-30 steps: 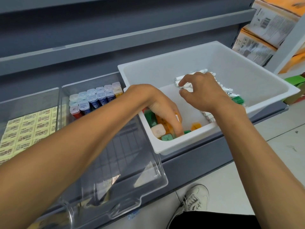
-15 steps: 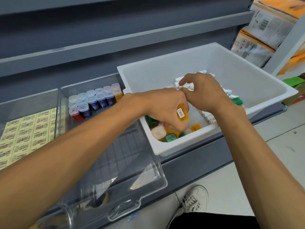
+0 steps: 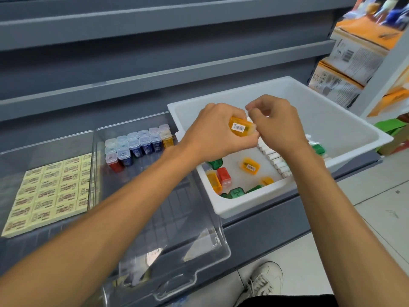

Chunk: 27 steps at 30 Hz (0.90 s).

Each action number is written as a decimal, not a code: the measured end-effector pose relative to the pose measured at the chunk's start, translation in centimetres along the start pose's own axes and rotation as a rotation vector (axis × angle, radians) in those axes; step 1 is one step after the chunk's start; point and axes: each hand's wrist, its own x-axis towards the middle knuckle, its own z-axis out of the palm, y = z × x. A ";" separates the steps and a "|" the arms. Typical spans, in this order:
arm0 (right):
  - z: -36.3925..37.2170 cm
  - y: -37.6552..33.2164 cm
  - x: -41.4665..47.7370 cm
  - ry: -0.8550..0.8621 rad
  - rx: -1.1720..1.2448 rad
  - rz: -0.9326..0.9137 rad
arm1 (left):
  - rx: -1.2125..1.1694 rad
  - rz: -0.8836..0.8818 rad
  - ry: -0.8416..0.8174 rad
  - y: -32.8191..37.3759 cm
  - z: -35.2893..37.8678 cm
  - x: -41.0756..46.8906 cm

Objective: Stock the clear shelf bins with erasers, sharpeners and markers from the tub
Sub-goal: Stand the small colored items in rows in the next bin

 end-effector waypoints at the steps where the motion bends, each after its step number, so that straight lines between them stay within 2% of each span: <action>1: -0.1 -0.2 0.0 0.012 0.065 0.018 | -0.004 -0.005 0.041 0.0 -0.2 -0.1; 4: -0.7 -0.6 0.1 0.079 0.254 0.092 | -0.075 -0.023 0.191 -0.3 -0.9 -0.1; 6: -0.8 -0.4 0.2 0.091 0.270 0.109 | -0.163 -0.061 0.310 -0.4 -1.7 0.1; 10: 0.1 -1.2 0.0 0.002 0.256 0.072 | -0.392 -0.221 0.512 -0.3 -3.7 0.2; 20: 5.0 -9.2 -3.2 -0.263 0.250 -0.208 | -0.751 -0.503 0.798 -2.6 -9.1 -5.0; 27: 8.1 -14.4 -8.5 -0.367 0.401 -0.307 | -0.727 -0.635 0.905 -5.0 -12.6 -12.7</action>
